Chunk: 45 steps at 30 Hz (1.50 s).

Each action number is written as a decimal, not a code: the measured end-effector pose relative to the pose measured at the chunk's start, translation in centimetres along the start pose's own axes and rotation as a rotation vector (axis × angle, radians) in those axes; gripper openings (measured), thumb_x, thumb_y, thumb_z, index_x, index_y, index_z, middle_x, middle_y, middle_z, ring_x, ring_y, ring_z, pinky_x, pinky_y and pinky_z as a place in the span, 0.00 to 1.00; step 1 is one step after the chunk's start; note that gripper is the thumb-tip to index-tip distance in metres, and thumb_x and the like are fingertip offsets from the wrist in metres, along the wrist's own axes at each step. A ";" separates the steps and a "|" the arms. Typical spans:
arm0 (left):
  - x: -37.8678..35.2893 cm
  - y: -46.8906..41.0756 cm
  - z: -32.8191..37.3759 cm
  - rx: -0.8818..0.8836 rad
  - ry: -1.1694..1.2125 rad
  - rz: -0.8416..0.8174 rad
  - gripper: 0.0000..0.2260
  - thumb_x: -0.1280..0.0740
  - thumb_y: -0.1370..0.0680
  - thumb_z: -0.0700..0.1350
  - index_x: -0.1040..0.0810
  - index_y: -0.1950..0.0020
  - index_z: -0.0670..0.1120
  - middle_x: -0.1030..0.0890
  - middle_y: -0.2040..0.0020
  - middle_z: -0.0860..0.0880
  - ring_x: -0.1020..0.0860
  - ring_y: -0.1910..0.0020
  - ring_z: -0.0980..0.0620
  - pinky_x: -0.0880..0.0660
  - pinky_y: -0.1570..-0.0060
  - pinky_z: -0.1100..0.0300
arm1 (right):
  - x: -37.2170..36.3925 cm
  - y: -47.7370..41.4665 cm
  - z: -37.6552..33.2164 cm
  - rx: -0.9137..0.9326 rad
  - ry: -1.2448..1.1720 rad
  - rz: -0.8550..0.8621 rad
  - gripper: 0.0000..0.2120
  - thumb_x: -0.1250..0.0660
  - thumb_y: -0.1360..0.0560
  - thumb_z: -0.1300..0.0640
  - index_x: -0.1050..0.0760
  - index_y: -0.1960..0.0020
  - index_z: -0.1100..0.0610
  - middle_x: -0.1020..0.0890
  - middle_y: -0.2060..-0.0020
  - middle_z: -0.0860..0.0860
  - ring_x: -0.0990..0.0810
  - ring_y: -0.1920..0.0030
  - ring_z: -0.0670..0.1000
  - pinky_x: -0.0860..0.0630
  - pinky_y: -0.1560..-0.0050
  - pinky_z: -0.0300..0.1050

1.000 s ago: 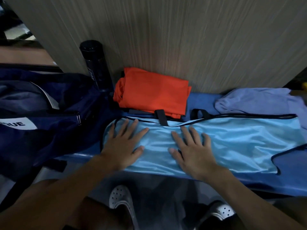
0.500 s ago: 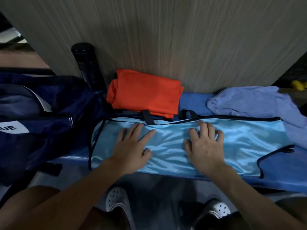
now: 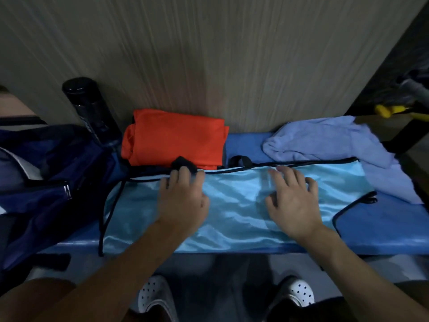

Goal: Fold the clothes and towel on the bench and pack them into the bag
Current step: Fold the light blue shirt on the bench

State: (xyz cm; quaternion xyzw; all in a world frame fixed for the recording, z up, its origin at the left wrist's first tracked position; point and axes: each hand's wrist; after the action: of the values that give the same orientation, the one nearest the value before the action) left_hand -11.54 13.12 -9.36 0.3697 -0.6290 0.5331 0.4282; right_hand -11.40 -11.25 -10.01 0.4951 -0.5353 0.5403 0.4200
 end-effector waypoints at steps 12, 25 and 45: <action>-4.5 -2.7 8.2 -0.270 0.147 -0.398 0.30 0.56 0.23 0.63 0.56 0.21 0.64 0.53 0.18 0.52 0.50 0.19 0.45 0.49 0.25 0.40 | -1.2 1.3 6.3 -0.067 0.047 0.047 0.23 0.47 0.22 0.43 0.25 0.36 0.53 0.25 0.34 0.53 0.29 0.32 0.60 0.37 0.36 0.67; -5.2 -5.2 15.4 -0.472 0.186 -0.254 0.26 0.48 0.21 0.57 0.37 0.22 0.56 0.37 0.21 0.46 0.41 0.21 0.47 0.49 0.24 0.44 | 0.4 0.9 14.9 -0.758 -0.378 0.073 0.20 0.35 0.22 0.48 0.29 0.37 0.60 0.23 0.41 0.60 0.30 0.36 0.62 0.37 0.39 0.59; 0.2 -10.3 21.0 -0.160 0.818 -0.112 0.12 0.39 0.21 0.52 0.20 0.56 0.47 0.22 0.56 0.53 0.24 0.58 0.53 0.29 0.52 0.56 | 3.1 0.7 14.6 -0.269 -0.758 0.476 0.06 0.37 0.21 0.60 0.24 0.46 0.55 0.20 0.62 0.46 0.22 0.62 0.44 0.28 0.60 0.40</action>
State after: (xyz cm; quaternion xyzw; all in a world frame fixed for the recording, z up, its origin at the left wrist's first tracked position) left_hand -5.09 -9.22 -6.90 0.1268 -0.4258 0.5613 0.6982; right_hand -11.32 -26.05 -7.99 0.4621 -0.8150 0.3283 0.1199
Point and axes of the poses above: each hand's wrist, its own y-axis away from the middle knuckle, its own x-axis out of the back of the hand, z = x × y
